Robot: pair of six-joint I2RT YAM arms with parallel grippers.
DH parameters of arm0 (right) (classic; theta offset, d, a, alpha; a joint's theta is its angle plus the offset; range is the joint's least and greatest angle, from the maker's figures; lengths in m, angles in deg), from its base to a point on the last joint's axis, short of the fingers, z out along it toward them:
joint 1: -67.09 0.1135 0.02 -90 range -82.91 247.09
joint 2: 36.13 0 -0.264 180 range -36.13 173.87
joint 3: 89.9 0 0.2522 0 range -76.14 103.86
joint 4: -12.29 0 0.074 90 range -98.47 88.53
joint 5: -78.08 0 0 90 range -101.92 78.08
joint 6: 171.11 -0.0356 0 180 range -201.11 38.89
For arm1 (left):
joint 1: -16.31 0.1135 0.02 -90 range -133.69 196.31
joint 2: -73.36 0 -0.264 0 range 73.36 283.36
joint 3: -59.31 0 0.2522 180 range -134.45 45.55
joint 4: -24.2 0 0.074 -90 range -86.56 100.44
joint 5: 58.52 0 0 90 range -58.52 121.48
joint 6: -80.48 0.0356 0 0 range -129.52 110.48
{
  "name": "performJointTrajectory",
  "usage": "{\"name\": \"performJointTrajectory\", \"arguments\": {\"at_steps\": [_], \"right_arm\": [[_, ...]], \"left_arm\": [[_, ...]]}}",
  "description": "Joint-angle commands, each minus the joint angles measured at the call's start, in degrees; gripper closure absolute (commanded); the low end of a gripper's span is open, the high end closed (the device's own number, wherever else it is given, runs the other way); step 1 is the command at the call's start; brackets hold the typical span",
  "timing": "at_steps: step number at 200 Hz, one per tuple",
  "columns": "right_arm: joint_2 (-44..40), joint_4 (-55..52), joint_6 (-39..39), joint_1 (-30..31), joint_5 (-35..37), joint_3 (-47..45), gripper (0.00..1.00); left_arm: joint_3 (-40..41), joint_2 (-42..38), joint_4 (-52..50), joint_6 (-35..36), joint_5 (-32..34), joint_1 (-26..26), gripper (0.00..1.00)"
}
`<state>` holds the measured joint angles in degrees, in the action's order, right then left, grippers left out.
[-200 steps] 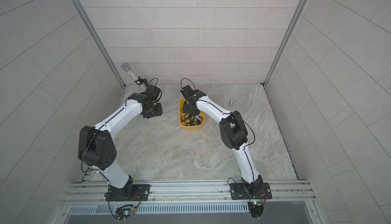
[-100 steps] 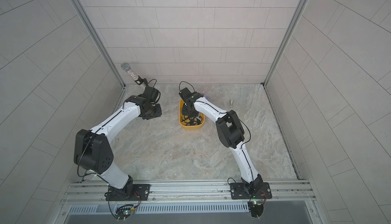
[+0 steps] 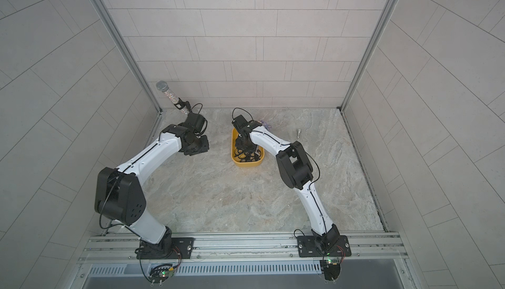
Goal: Take the scissors out of the storage box
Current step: Pick up the scissors from the storage box.
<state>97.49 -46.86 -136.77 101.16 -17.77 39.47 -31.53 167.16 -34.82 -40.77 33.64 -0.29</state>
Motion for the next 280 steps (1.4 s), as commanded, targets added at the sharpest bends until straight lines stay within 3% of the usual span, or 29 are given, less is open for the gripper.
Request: {"name": "performJointTrajectory", "arguments": {"at_steps": [1, 79, 110, 132, 249, 264, 280], "right_arm": [[1.19, -0.78, -1.29, 0.05, 0.40, -0.10, 0.60], [2.22, 0.46, -3.05, -0.67, -1.23, -2.04, 0.69], [1.96, 0.83, -2.76, -0.84, -1.31, -3.15, 0.86], [1.36, 0.75, -1.68, -0.84, -0.65, -2.99, 0.92], [-6.79, -0.28, 6.27, -0.90, 1.46, -4.62, 0.95], [-6.54, -0.36, 7.77, -1.23, 0.23, -5.00, 0.91], [-5.65, -0.69, 8.46, -1.79, -0.67, -5.66, 0.80]], "left_arm": [[0.59, -1.94, -0.36, 0.66, 0.12, 0.71, 0.65], [1.00, -2.74, -0.28, 0.72, 0.04, 1.74, 0.66], [1.23, -3.05, -0.27, 0.75, 0.13, 2.14, 0.66], [1.56, -3.23, -0.10, 0.66, 0.05, 2.42, 0.66], [-0.27, -1.09, 0.88, 0.13, -0.15, 2.49, 0.68], [-0.27, -1.06, 1.02, 0.13, -0.27, 2.48, 0.68], [-0.18, -1.01, 1.05, -0.03, -0.34, 2.47, 0.68]]}}
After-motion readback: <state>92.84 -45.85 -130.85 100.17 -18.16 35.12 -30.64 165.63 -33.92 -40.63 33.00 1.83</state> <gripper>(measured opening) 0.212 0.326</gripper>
